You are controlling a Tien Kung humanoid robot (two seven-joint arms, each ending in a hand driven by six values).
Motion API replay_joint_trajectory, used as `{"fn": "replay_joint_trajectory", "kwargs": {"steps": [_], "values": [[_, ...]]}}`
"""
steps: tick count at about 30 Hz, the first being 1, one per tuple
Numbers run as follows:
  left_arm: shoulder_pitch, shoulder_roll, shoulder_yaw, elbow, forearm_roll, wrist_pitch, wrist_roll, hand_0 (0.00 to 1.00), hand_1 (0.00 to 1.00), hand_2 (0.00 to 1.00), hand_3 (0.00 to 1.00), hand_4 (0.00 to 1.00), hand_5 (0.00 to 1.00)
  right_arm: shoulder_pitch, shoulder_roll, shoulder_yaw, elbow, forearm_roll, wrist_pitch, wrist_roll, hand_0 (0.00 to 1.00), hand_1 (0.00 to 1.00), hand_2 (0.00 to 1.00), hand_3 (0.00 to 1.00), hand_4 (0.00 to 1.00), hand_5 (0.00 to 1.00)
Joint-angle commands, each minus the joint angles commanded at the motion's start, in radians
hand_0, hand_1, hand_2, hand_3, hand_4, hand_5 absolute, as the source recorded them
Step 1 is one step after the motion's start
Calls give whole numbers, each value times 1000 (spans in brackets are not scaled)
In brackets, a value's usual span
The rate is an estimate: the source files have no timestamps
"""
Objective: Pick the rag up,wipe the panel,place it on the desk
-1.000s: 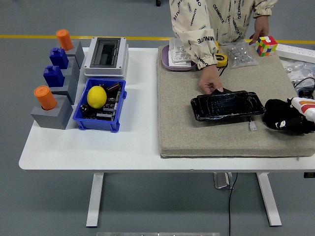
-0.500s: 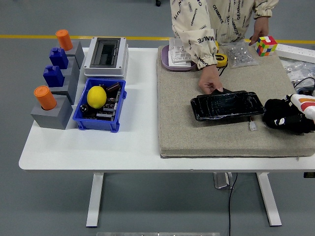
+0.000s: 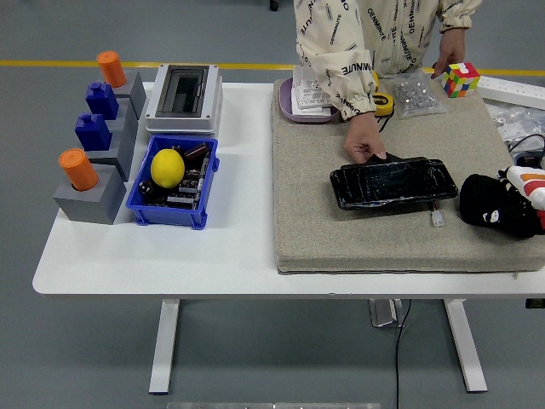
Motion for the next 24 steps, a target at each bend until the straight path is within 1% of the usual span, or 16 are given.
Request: {"fn": "replay_joint_trajectory", "kwargs": {"steps": [5,6,11,12,17,18,23,24], "values": [[1,0,1,0,-1,0,-1,650,698,747,567,600,479,-5,-1,0,0,-5,-9,3,392,505,539,519,858,236],[1,0,1,0,-2,-1,-1,650,698,747,567,600,478,-5,-1,0,0,-6,-10,3,342,469,501,487,787,163],[0,0,4,0,-4,-1,-4,650,698,747,567,600,478,-5,-1,0,2,-10,-18,5,342,469,501,487,787,163],[0,0,5,0,-6,-1,-5,650,697,747,567,600,478,-4,-1,-1,2,-11,-19,5,313,442,475,463,712,111],[0,-1,7,0,-8,-2,-6,650,697,747,567,600,478,-3,-1,-3,2,-13,-20,4,313,442,475,463,712,111],[0,-1,6,0,-7,-2,-6,651,698,747,567,600,478,-3,-2,-3,2,-13,-20,4,296,408,447,438,704,99],[1,-1,7,0,-7,-2,-5,651,698,747,567,600,478,-3,-3,1,2,-13,-21,3,296,408,447,438,704,99],[1,-1,6,0,-6,-2,-5,651,698,747,567,600,479,-3,-3,2,2,-14,-21,3,259,369,410,409,775,42]]}}
